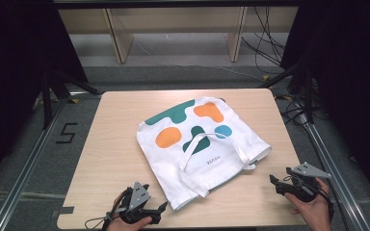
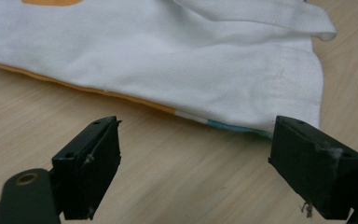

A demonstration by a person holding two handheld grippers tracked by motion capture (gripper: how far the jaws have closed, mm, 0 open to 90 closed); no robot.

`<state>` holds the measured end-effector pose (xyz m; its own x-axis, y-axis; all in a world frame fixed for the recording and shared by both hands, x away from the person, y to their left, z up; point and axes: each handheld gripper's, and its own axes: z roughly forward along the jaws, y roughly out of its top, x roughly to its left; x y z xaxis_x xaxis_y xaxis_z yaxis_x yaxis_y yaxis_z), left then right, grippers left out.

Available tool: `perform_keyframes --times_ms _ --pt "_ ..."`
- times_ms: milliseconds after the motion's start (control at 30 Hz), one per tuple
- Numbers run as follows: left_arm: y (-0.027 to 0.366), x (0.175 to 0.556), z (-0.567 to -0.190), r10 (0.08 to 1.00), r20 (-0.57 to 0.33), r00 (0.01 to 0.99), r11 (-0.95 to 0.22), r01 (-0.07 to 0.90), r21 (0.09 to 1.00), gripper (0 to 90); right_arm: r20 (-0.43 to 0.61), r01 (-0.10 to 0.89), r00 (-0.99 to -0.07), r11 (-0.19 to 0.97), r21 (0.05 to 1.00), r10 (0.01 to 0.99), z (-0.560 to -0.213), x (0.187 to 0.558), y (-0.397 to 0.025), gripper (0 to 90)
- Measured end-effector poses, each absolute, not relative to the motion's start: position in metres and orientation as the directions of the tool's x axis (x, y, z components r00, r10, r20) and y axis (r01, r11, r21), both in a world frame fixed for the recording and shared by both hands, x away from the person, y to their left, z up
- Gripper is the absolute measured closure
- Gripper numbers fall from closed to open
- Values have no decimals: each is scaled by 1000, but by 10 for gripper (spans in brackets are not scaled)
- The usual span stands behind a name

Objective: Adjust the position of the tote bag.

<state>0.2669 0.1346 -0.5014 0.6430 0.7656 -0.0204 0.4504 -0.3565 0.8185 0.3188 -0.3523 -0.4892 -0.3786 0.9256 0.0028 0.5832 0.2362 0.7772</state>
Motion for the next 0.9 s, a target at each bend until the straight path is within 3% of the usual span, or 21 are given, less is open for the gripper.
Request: perform_keyframes --times_ms 33,167,467,533,600,667,800,900 --pt "136 267 -500 755 15 655 -400 443 803 153 1 581 -381 238 778 925 -489 319 -352 293" --pt "129 266 -501 748 -6 663 -382 438 814 153 1 581 -381 238 778 925 -489 319 -352 293" --pt "105 259 -500 708 39 705 -447 405 798 148 -9 584 -378 246 774 926 -490 320 -352 291" --pt "96 258 -501 701 67 710 -470 389 792 148 -4 587 -378 243 772 926 -491 320 -351 291" --pt "83 262 -504 692 168 703 -541 351 764 151 2 590 -386 245 770 923 -490 320 -350 290" --pt "82 263 -503 671 169 722 -566 351 746 153 0 589 -383 244 770 924 -491 320 -350 290" --pt "79 270 -504 700 179 691 -544 355 760 242 -3 585 -387 247 773 922 -491 320 -350 290" --pt "83 271 -500 671 147 727 -540 343 769 409 4 588 -386 243 771 922 -491 320 -350 289"
